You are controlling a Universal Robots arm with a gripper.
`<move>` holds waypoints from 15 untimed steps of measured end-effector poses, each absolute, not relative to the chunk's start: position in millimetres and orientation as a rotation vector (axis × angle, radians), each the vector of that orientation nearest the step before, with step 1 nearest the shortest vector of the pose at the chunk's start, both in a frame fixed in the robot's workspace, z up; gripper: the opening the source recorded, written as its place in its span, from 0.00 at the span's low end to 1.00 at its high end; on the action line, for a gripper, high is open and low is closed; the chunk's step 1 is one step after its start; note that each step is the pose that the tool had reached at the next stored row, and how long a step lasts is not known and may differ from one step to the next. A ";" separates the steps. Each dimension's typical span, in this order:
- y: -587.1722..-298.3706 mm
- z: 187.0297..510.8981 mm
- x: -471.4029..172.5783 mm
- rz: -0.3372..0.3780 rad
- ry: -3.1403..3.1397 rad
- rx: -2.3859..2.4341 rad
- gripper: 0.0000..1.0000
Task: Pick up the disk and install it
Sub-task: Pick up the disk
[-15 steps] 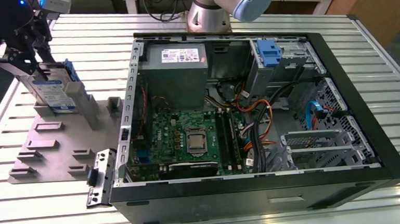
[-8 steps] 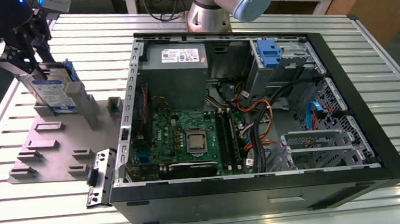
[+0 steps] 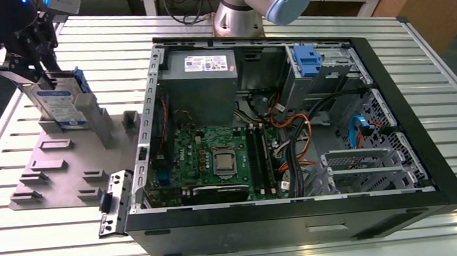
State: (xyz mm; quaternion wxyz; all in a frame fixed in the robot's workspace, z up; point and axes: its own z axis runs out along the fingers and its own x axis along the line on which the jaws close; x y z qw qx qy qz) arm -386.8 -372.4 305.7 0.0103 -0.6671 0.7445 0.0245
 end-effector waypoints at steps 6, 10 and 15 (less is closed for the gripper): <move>-374.9 305.8 -386.8 0.077 2.324 -2.082 0.42; -375.6 305.0 -386.8 0.076 2.324 -2.082 0.42; -375.7 304.7 -386.8 0.076 2.324 -2.082 0.42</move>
